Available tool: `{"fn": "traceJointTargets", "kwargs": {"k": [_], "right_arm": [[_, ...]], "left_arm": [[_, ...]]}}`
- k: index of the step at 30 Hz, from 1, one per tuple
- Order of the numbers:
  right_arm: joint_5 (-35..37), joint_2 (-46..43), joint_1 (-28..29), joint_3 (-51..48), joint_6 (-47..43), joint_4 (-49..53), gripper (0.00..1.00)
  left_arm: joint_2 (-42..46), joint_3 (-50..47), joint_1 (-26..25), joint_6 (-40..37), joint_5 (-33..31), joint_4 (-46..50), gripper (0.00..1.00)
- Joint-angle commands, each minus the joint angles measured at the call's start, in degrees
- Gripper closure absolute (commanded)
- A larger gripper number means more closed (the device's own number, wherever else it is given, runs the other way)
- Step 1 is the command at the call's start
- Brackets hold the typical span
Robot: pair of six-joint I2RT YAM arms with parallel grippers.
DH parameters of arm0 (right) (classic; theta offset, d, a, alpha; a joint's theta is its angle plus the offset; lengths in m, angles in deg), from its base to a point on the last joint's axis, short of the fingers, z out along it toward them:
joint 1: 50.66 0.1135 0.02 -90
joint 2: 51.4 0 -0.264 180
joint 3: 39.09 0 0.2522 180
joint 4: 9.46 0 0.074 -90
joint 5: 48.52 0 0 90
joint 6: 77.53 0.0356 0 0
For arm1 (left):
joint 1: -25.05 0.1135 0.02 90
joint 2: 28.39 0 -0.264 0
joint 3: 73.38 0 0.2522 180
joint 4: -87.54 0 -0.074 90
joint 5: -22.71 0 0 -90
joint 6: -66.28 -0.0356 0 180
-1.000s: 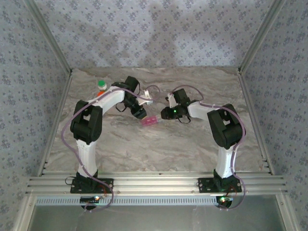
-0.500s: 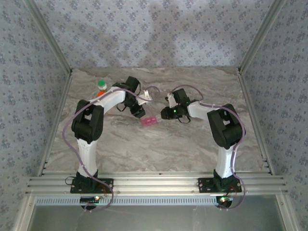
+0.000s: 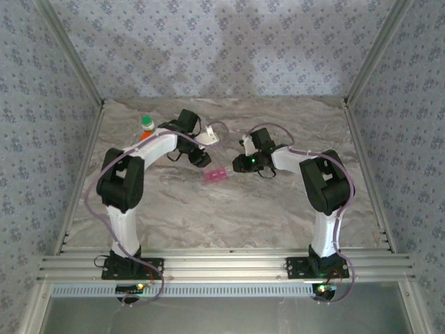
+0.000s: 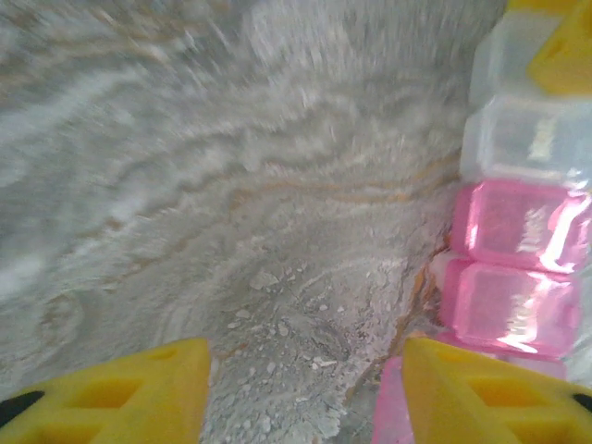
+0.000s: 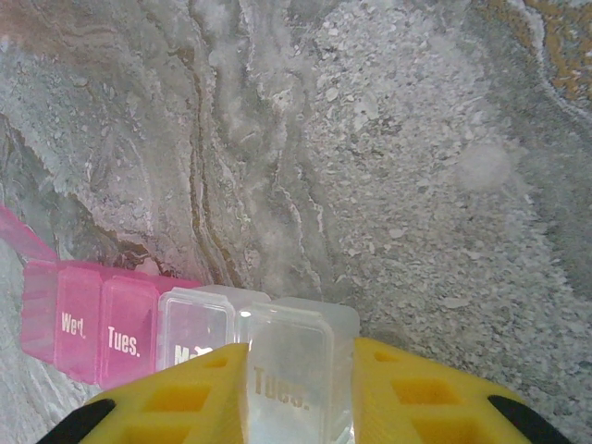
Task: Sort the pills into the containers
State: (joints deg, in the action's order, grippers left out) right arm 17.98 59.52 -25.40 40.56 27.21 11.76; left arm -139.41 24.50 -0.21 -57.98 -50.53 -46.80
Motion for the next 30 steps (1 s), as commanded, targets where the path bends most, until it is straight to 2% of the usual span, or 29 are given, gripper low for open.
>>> {"fn": "traceJointTargets", "kwargs": {"k": [1,4,7,13,22,30], "right_arm": [[3.9,4.2,-0.2,-3.4,0.3,7.1,0.68],[3.7,3.7,-0.3,-3.7,0.5,6.8,0.68],[3.2,3.5,-0.4,-3.8,0.9,6.3,0.68],[2.8,3.4,-0.5,-4.0,1.1,6.2,0.69],[2.8,3.1,-0.7,-4.2,1.1,6.2,0.69],[2.6,3.2,-0.7,-4.2,1.0,6.1,0.69]], "left_arm": [[9.9,-4.9,-0.9,1.8,4.4,-9.1,0.39],[13.5,-10.1,-3.7,-0.6,2.1,-11.8,0.31],[13.4,-12.0,-6.9,-2.5,0.4,-10.7,0.26],[10.6,-12.1,-8.1,-2.1,0.0,-8.2,0.29],[3.3,-6.2,-8.5,-5.2,-2.6,-0.9,0.30],[0.1,-2.9,-8.4,-5.3,-5.1,0.5,0.30]]}}
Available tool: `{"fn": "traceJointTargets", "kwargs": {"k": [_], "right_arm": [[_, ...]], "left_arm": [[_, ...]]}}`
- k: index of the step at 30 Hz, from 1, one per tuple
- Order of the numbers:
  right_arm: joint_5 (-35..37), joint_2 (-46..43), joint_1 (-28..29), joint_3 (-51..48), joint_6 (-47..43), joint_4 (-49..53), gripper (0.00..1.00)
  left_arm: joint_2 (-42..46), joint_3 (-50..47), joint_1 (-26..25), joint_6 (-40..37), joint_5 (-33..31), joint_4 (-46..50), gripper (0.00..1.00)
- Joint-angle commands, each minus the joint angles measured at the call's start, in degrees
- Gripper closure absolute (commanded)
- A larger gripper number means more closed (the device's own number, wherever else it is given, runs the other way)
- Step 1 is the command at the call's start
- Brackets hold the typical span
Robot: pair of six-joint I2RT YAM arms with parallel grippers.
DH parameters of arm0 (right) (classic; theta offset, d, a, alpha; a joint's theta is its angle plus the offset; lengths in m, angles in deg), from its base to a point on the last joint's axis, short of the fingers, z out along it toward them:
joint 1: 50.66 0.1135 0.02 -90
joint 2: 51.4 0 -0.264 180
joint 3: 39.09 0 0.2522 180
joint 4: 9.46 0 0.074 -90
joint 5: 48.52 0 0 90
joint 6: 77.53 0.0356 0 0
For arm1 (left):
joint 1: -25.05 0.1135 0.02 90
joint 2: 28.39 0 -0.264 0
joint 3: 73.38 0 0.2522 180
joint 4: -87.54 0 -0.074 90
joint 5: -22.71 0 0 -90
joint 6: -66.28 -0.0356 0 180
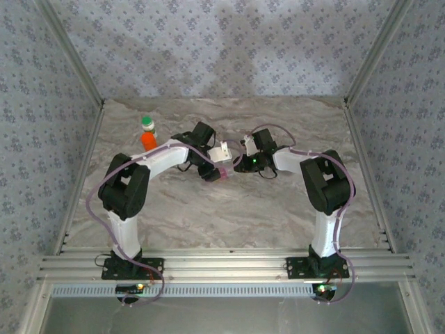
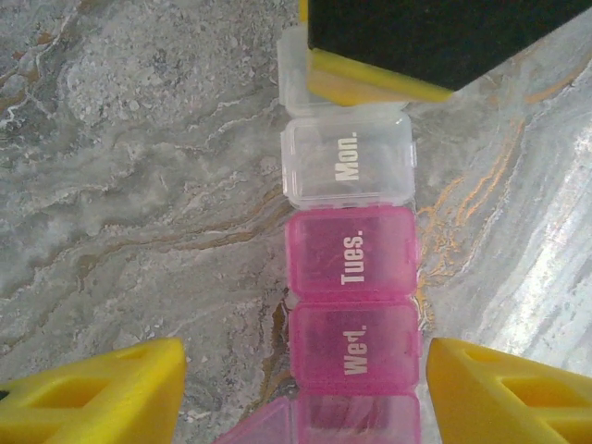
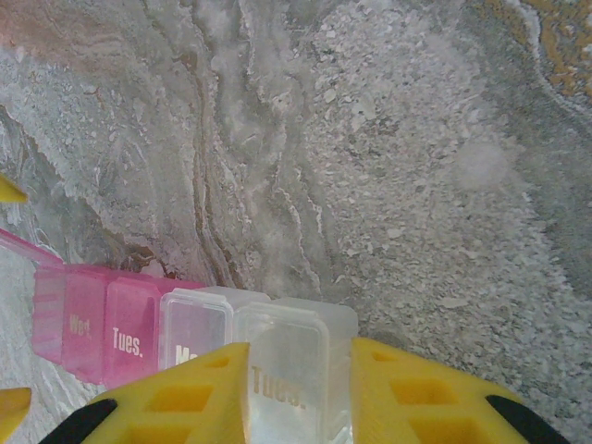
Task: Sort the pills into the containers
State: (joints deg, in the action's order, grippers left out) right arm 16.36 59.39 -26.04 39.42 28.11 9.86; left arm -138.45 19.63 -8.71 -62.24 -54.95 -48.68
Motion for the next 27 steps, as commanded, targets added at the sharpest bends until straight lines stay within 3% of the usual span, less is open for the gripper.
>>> {"fn": "traceJointTargets", "kwargs": {"k": [1,21,27], "right_arm": [[4.2,3.4,-0.1,-3.1,0.1,8.1,0.69],[3.9,3.5,0.1,-3.0,0.1,8.0,0.69],[4.5,3.6,0.1,-2.9,0.0,8.3,0.69]], "left_arm": [[-1.1,2.1,0.0,-1.1,-0.7,2.8,0.30],[-6.5,5.6,-1.7,-2.7,-3.8,6.5,0.25],[-7.2,7.7,-1.6,-3.8,-1.0,10.7,0.40]]}}
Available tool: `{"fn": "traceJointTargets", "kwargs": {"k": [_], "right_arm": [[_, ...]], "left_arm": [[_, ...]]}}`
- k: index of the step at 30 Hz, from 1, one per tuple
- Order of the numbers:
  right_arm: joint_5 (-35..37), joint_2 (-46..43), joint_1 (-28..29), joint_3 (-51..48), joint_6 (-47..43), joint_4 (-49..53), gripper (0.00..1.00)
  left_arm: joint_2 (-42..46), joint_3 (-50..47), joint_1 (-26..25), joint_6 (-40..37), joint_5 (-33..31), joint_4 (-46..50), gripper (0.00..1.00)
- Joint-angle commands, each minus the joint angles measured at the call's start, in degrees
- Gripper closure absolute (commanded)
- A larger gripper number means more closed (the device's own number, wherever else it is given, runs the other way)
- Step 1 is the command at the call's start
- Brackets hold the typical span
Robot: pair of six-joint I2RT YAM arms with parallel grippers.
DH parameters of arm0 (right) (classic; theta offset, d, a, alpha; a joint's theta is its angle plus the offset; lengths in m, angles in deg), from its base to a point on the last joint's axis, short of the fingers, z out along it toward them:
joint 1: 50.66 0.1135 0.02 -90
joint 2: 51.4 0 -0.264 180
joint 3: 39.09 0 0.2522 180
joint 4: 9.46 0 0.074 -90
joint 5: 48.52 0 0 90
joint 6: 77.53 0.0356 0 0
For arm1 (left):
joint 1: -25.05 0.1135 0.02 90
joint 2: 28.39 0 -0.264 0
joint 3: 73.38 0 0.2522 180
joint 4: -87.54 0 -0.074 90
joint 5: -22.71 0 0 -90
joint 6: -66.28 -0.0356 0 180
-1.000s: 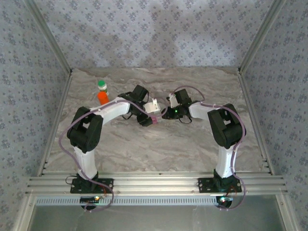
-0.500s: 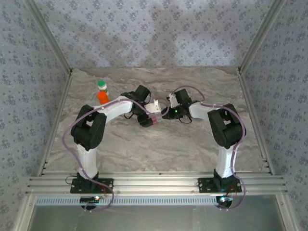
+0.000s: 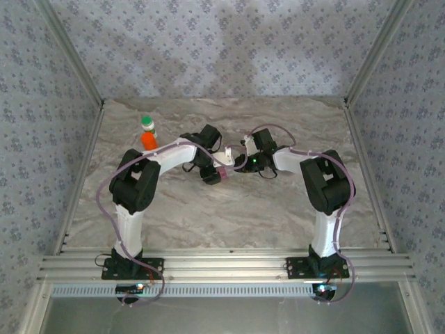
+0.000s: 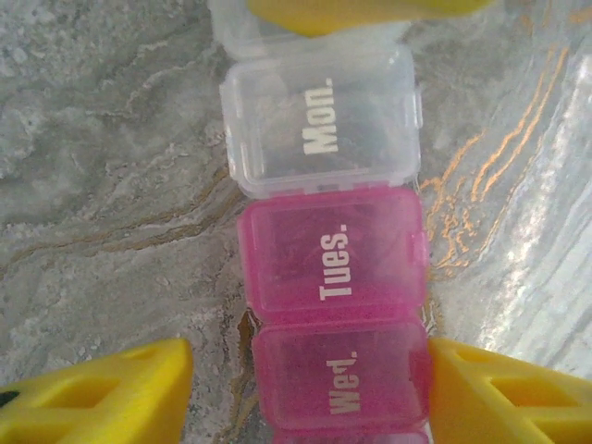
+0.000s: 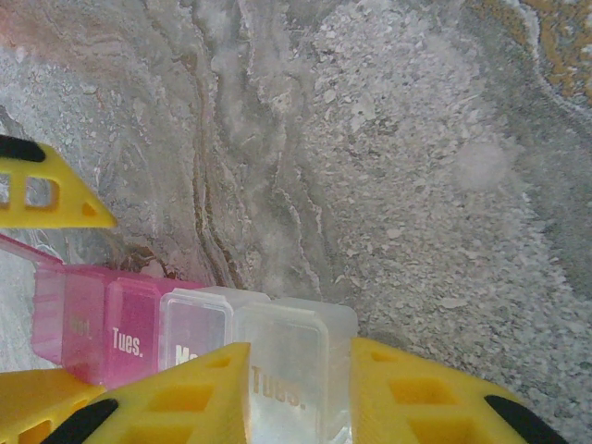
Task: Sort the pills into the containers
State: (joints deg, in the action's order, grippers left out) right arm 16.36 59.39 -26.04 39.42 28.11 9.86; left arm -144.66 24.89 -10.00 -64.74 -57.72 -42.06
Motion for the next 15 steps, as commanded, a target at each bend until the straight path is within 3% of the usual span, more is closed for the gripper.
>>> {"fn": "traceJointTargets", "kwargs": {"k": [1,5,9,15], "right_arm": [[4.9,3.6,0.1,-2.8,0.0,8.6,0.69],[6.9,4.2,0.2,-2.4,0.0,9.6,0.69],[8.4,4.9,0.4,-1.9,-0.3,10.5,0.70],[10.4,5.0,0.9,-1.3,-1.2,11.9,0.71]], "left_arm": [[-1.4,3.0,-0.3,-1.4,2.2,5.1,0.42],[-2.8,5.3,0.3,-1.3,3.9,8.5,0.43],[-4.8,9.0,2.0,0.0,8.2,13.0,0.55],[-5.3,11.7,4.9,3.6,11.6,13.5,0.56]]}}
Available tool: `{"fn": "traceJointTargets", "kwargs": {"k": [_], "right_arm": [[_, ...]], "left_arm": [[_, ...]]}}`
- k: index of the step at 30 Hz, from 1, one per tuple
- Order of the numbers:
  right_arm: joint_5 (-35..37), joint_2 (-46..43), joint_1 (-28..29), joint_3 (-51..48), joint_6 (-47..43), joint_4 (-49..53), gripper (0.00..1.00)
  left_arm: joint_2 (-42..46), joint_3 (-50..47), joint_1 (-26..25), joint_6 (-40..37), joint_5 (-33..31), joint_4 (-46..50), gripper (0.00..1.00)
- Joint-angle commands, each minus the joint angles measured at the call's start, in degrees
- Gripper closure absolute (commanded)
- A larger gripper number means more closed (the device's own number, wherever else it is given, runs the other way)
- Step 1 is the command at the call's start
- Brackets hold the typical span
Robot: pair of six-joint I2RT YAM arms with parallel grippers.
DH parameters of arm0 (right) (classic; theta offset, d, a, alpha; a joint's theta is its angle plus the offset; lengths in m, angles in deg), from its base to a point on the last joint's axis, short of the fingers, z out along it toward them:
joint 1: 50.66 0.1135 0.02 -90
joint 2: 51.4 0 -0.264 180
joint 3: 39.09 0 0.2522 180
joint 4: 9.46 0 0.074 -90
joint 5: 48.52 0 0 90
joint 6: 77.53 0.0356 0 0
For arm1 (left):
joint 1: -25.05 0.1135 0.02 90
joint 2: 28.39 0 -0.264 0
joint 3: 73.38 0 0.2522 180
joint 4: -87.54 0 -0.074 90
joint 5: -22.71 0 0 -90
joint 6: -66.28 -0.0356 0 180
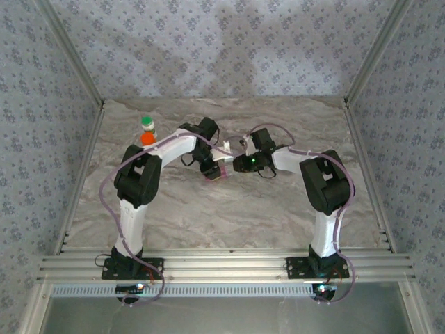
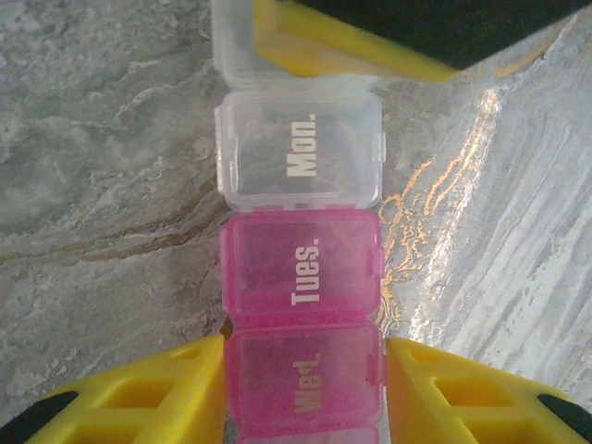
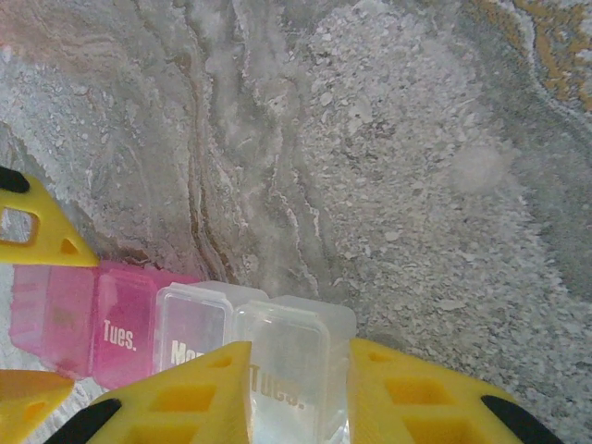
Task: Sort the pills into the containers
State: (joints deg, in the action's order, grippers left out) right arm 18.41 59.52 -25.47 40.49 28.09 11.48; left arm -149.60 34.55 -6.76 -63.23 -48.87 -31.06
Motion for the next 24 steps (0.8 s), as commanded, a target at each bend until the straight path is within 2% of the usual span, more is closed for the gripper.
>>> {"fn": "traceJointTargets", "kwargs": {"k": [1,7,9,12,18,24], "right_arm": [[8.3,4.9,0.4,-2.2,-1.4,10.4,0.71],[8.8,5.1,0.7,-1.8,-1.9,10.8,0.71],[8.9,5.1,0.7,-1.7,-1.9,11.1,0.71],[8.9,5.2,0.9,-1.7,-2.0,11.2,0.71],[8.2,5.5,1.1,-1.4,-2.4,11.5,0.71],[8.2,5.6,1.4,-1.1,-2.5,11.6,0.71]], "left_arm": [[-0.3,2.3,2.0,2.5,3.2,2.3,0.56],[-0.6,3.2,3.0,4.5,5.0,1.7,0.63],[-0.2,2.8,3.4,6.0,4.4,-0.3,0.54],[0.9,1.3,3.6,7.1,2.3,-4.1,0.48],[2.0,0.8,3.6,7.6,-1.9,-8.4,0.46],[1.1,1.6,3.7,6.4,-3.0,-7.7,0.45]]}}
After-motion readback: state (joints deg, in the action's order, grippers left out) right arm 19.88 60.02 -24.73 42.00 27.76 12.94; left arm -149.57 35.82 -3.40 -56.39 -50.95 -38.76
